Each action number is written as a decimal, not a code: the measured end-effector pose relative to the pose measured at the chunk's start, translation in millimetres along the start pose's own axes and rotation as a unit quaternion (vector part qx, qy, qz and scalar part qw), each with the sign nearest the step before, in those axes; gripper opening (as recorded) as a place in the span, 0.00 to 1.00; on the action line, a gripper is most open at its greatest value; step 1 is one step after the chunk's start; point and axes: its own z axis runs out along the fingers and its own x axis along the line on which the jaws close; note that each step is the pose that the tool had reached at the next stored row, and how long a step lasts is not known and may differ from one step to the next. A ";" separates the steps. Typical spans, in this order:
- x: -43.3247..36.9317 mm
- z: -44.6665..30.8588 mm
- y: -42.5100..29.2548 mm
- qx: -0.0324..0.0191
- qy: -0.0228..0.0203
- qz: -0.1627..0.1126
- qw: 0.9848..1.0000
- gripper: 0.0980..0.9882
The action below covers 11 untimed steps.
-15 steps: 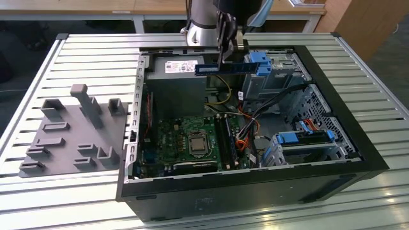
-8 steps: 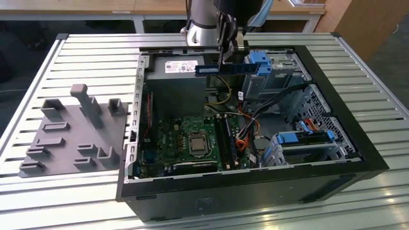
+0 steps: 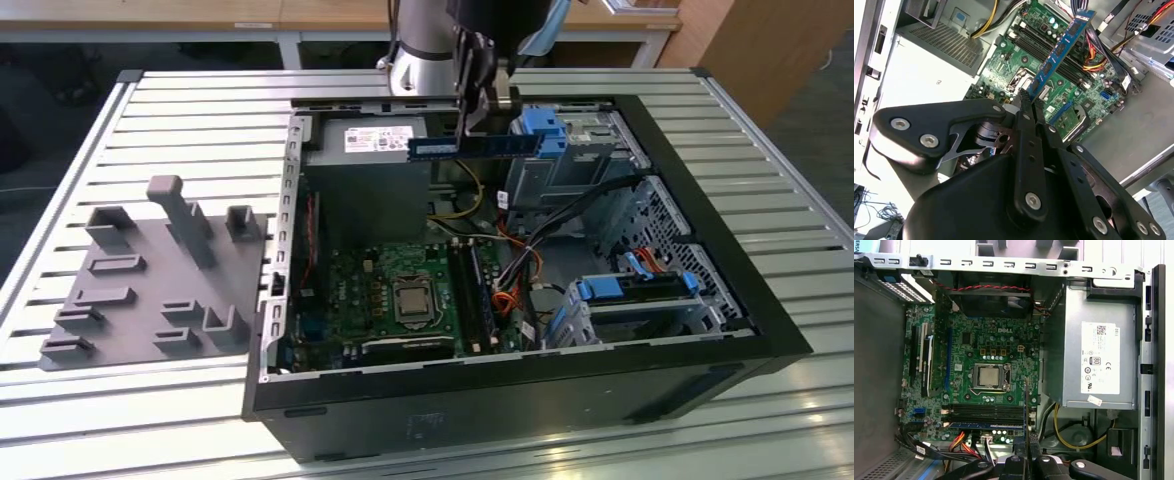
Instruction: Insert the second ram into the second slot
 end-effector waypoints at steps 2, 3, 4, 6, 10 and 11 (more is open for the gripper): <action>0.9 -0.1 0.0 0.000 0.000 0.000 1.000 0.04; 1.4 -0.1 0.1 0.000 0.000 0.000 1.000 0.04; 1.8 0.0 0.1 0.000 0.000 0.000 1.000 0.04; 2.8 -0.1 0.1 0.000 0.000 0.000 1.000 0.04; 5.6 -0.2 0.2 0.000 0.000 0.000 1.000 0.04; 6.3 -0.2 0.2 0.000 0.000 0.000 1.000 0.04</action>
